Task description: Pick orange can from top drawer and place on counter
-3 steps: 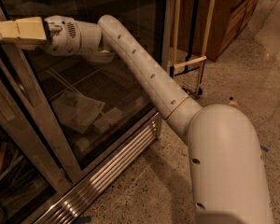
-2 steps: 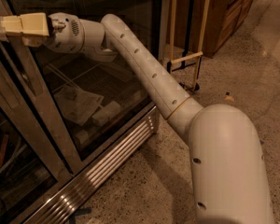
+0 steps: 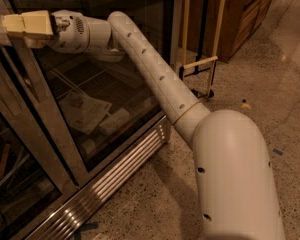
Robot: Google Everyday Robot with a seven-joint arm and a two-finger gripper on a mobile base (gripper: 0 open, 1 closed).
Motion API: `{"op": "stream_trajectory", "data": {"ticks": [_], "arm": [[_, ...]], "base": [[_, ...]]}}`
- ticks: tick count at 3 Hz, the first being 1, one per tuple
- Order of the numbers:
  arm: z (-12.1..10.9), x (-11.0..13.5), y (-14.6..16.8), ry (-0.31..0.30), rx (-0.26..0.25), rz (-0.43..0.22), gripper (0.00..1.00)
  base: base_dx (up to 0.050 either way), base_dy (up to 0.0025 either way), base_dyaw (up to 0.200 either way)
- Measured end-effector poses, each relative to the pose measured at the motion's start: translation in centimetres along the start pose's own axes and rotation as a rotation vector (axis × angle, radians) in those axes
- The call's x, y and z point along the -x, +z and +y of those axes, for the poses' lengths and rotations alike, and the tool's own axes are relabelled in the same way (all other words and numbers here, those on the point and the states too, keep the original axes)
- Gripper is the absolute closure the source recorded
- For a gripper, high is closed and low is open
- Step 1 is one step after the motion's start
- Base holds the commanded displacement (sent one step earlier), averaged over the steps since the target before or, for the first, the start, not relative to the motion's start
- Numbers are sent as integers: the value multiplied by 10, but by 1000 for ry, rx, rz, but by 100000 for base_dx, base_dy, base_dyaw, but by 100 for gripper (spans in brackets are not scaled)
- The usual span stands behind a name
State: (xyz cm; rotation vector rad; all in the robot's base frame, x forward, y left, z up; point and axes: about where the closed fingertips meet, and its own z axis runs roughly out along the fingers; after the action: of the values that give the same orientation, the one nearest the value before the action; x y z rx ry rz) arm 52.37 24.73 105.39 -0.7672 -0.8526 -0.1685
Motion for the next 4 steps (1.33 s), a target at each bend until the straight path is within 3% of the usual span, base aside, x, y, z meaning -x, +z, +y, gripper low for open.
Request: {"op": "stream_trajectory", "data": {"ticks": [4], "arm": [[21, -19, -19, 0, 0, 0, 100]], "base": [[0, 0, 0]]}}
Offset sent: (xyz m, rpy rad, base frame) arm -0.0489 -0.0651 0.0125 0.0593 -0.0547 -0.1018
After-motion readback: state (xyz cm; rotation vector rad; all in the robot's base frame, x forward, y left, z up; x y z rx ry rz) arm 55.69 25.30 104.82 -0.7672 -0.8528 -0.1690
